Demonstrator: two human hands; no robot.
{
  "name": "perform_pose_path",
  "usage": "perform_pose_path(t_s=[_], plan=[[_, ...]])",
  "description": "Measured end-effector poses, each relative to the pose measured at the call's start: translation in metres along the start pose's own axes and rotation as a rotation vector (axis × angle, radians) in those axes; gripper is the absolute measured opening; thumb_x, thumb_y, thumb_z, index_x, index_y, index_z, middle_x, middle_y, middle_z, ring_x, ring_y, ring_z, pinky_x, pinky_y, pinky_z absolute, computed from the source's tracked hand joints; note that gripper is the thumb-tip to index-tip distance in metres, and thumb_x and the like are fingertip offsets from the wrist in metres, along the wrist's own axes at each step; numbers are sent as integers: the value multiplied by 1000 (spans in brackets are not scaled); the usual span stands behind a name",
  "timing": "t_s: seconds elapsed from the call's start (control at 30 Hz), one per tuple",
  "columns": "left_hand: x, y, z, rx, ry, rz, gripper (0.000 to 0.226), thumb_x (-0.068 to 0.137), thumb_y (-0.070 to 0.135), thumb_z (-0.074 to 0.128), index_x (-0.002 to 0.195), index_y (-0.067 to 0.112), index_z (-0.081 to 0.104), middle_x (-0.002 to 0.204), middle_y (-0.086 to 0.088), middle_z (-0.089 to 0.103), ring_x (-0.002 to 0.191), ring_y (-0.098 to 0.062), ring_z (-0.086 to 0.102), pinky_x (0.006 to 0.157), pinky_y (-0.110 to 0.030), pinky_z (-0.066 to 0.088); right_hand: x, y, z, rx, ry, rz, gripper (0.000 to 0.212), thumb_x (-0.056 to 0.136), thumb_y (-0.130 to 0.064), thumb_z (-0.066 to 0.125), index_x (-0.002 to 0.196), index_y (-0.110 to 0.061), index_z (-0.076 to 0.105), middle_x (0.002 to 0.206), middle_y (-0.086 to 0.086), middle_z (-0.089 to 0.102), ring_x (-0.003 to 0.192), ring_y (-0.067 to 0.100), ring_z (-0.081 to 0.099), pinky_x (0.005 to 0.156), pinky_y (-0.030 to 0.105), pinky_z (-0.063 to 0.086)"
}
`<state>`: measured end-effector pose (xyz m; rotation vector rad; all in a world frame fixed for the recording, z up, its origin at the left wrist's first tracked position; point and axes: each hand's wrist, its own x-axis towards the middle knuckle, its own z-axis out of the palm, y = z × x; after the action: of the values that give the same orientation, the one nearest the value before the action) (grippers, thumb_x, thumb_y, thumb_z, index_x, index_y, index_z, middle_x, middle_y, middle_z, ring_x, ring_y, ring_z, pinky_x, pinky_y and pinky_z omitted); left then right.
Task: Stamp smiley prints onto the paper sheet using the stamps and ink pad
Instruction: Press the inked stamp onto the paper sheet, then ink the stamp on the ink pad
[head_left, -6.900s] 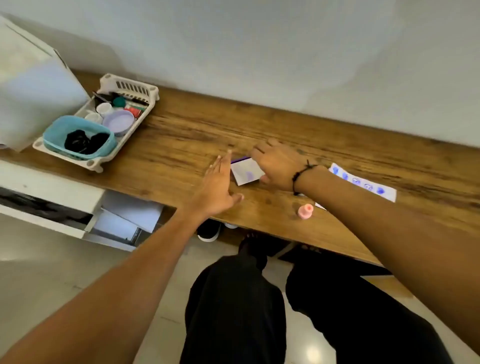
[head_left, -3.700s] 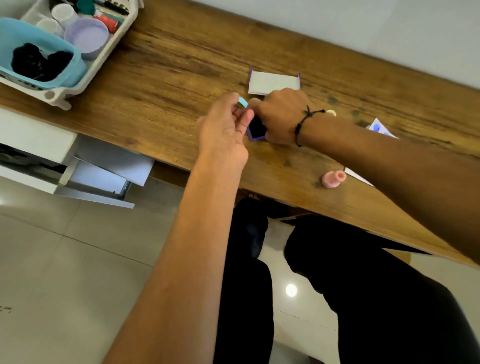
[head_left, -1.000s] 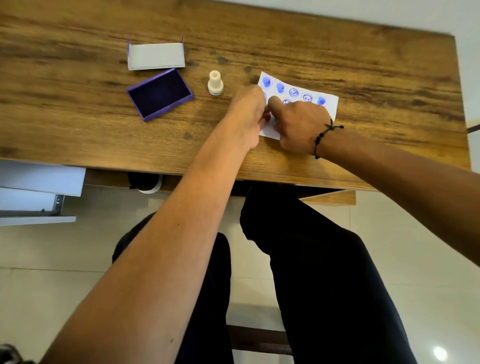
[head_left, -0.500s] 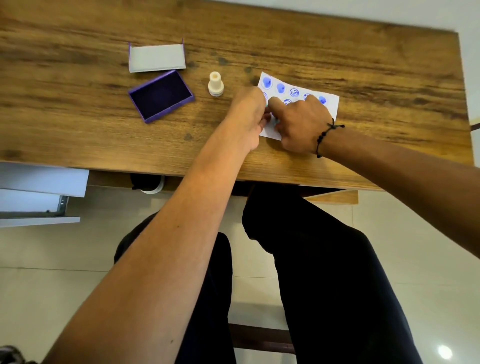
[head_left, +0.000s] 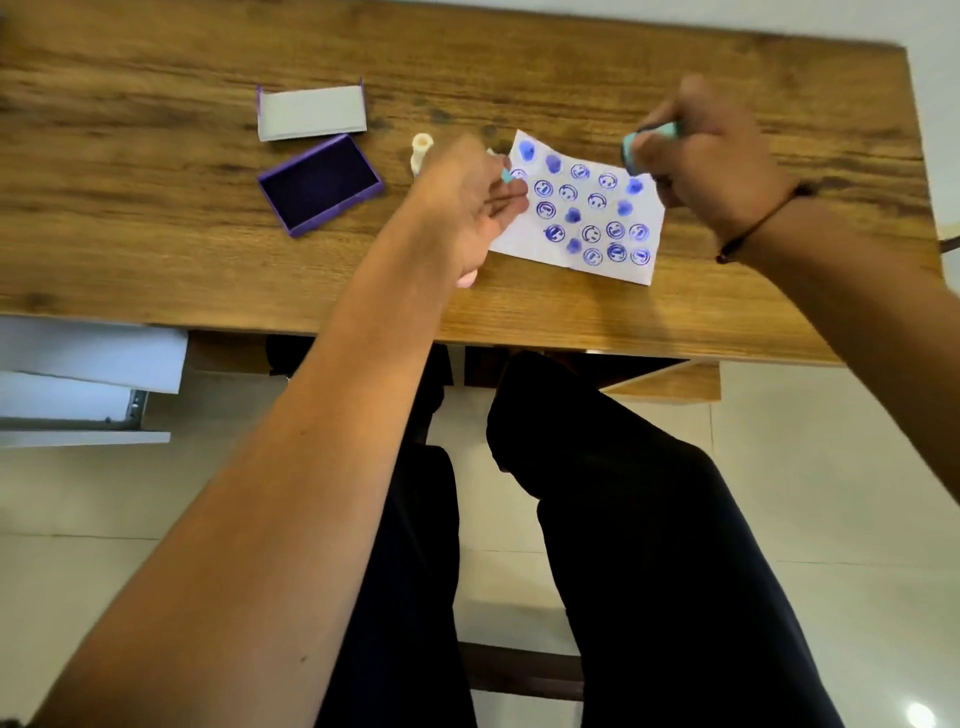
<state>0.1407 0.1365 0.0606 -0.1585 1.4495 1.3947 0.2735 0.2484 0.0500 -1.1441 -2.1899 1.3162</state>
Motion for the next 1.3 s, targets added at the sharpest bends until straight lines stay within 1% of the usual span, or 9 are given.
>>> perform_pose_path(t_s=[0.13,0.43,0.67,0.8,0.9,0.97,1.03,1.13,1.3], plan=[[-10,2,-6,-4,-27,42,25,95,-3,29,83,-3,51,106,-28,58,112,-32,59,100,-39,47,-16,7,-3,312,14,149,29,80,0,48,59,-19,43,37,-11,52,32,-1,31,39,10,23],[-17,3,-17,-9,-48,65,27,96,-1,28,82,-3,51,116,-31,58,118,-35,56,102,-38,46,-23,6,24,467,-54,240,29,82,5,43,60,-14,43,38,-6,58,31,2,29,37,10,21],[-13,9,-44,-112,12,98,32,94,0,29,117,-7,51,109,-29,62,107,-33,62,86,-37,52,-27,-2,39,594,-131,405,24,84,-7,41,64,-17,44,44,-2,44,34,10,24,45,15,19],[-13,10,-64,-280,139,80,23,93,0,28,91,-3,50,91,-24,60,84,-29,62,83,-38,50,-22,-23,56,700,-227,406,27,92,-19,39,66,-18,45,49,-1,45,36,9,28,42,17,19],[-15,8,-88,-524,248,64,26,93,3,24,86,-1,49,84,-19,52,78,-25,55,99,-39,44,-8,-51,85,523,-266,221,25,91,-17,48,66,-17,50,41,-4,53,32,8,37,37,13,25],[-15,6,-103,-653,298,42,35,95,12,22,111,-1,51,92,-17,49,96,-27,55,104,-35,40,4,-72,108,229,-249,22,17,86,-14,53,70,-17,57,49,-2,62,37,6,48,37,19,37],[-15,6,-114,-745,329,28,40,96,15,22,126,1,44,104,-20,50,107,-28,54,98,-31,42,21,-87,137,-217,-217,-233,11,82,-20,57,86,-13,64,82,10,71,68,14,63,61,33,47],[-15,10,-122,-829,345,-20,44,98,17,22,133,-4,38,128,-24,48,121,-29,50,106,-33,39,43,-104,179,-637,-221,-435,26,85,-22,52,105,-10,61,113,18,65,106,34,56,81,37,43],[-11,18,-127,-913,329,-59,46,97,17,20,133,-4,39,135,-23,47,123,-30,49,108,-34,36,62,-103,219,-836,-150,-561,23,87,-15,45,104,-3,55,108,24,62,99,41,55,65,37,35]])
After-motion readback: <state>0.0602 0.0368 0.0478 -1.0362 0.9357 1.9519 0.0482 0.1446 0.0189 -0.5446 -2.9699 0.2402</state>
